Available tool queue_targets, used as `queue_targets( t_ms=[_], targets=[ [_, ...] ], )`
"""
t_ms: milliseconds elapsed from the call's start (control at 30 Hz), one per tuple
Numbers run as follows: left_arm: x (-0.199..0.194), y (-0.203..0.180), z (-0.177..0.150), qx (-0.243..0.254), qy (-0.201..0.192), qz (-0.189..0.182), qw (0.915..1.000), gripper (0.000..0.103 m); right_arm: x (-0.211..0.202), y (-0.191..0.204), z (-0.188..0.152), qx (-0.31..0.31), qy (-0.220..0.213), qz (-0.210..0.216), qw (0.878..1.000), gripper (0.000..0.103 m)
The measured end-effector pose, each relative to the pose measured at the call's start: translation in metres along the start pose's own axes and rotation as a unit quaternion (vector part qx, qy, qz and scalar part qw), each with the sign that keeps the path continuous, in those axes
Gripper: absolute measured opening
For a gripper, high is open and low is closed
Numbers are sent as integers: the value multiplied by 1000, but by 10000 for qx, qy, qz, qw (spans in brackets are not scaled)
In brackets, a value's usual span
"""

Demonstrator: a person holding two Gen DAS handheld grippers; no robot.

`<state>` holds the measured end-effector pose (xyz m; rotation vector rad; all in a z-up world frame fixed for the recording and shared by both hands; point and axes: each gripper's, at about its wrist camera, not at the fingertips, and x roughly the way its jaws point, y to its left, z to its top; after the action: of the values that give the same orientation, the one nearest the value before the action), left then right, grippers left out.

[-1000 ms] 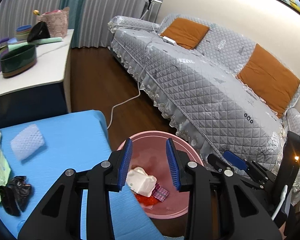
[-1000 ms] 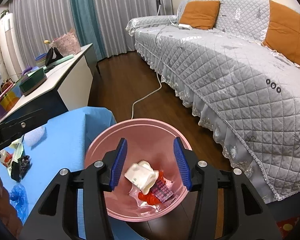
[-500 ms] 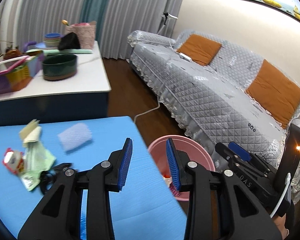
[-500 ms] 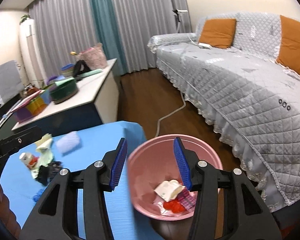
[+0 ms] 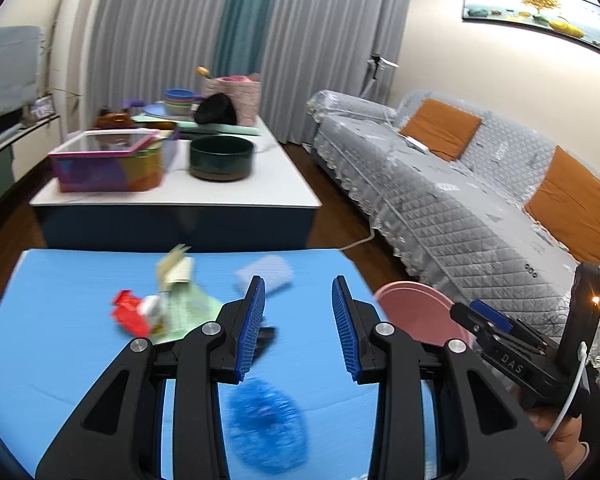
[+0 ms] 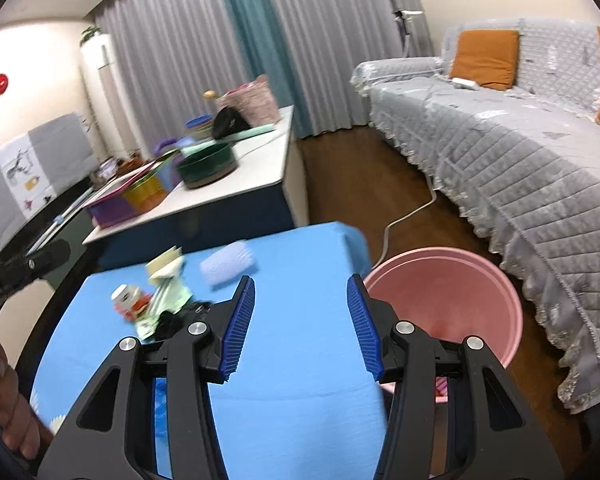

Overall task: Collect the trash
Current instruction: 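Return both tools to the table and close right tool on blue plastic bag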

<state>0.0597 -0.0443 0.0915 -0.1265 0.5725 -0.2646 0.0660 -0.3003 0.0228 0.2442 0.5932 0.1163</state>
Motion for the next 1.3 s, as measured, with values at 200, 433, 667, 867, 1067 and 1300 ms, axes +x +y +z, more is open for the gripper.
queue_targets(
  t_ms=[200, 433, 667, 867, 1067, 1300],
  targets=[
    [-12, 42, -10, -292, -72, 333, 9990, 34, 11, 44, -14, -384, 187, 314, 9986, 48],
    [-5, 79, -34, -471, -19, 719, 9963, 34, 27, 72, -29, -648, 360, 445, 9963, 48],
    [9, 102, -47, -530, 60, 981, 9938, 34, 46, 96, -48, -873, 556, 601, 9928, 47],
    [22, 118, -54, -677, 150, 1082, 9917, 34, 65, 110, -60, -997, 780, 755, 9891, 47],
    [36, 131, -56, -860, 221, 1151, 9894, 34, 91, 125, -78, -1113, 1173, 950, 9823, 47],
    [56, 138, -58, -933, 340, 1158, 9883, 34, 117, 136, -100, -1285, 1708, 1058, 9711, 39]
  ],
)
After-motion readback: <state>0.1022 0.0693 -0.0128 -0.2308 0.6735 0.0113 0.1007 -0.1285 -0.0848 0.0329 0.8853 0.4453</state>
